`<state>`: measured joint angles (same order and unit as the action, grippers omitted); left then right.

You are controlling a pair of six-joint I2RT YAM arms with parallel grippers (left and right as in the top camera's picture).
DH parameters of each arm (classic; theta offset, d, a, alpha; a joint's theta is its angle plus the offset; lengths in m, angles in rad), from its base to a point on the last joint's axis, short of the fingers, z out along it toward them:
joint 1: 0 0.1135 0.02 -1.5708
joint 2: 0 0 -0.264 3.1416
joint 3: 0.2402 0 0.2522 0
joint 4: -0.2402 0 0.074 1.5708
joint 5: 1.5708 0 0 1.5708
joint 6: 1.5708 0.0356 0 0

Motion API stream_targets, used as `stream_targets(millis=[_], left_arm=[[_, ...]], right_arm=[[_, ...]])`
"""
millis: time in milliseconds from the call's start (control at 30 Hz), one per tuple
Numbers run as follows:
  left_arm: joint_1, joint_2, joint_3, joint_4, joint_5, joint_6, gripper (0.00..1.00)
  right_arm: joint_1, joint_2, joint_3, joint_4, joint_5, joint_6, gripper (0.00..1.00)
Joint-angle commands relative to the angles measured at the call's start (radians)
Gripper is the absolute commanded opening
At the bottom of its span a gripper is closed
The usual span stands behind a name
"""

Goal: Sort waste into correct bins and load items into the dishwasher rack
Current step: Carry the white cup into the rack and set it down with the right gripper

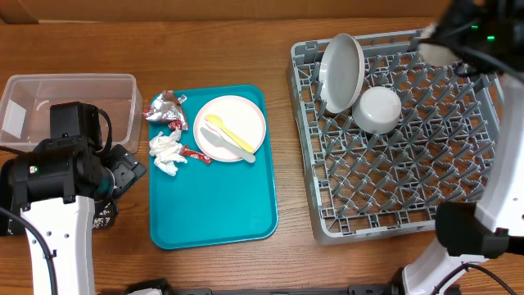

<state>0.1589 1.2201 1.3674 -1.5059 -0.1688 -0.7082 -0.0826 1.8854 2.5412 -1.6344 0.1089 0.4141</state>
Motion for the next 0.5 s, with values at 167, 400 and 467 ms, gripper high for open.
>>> stream_targets(millis=[167, 400, 467], left_arm=[[0.004, -0.003, -0.003, 0.000, -0.014, -0.022, 1.00], [0.005, -0.003, -0.003, 0.000, -0.014, -0.021, 1.00], [0.004, -0.003, -0.003, 0.000, -0.014, -0.022, 1.00]], right_arm=[[-0.139, 0.064, -0.145, 0.034, 0.007, -0.045, 0.51], [-0.148, 0.136, -0.311, 0.151, 0.019, -0.048, 0.51], [-0.149, 0.151, -0.367, 0.201, 0.049, -0.048, 0.51]])
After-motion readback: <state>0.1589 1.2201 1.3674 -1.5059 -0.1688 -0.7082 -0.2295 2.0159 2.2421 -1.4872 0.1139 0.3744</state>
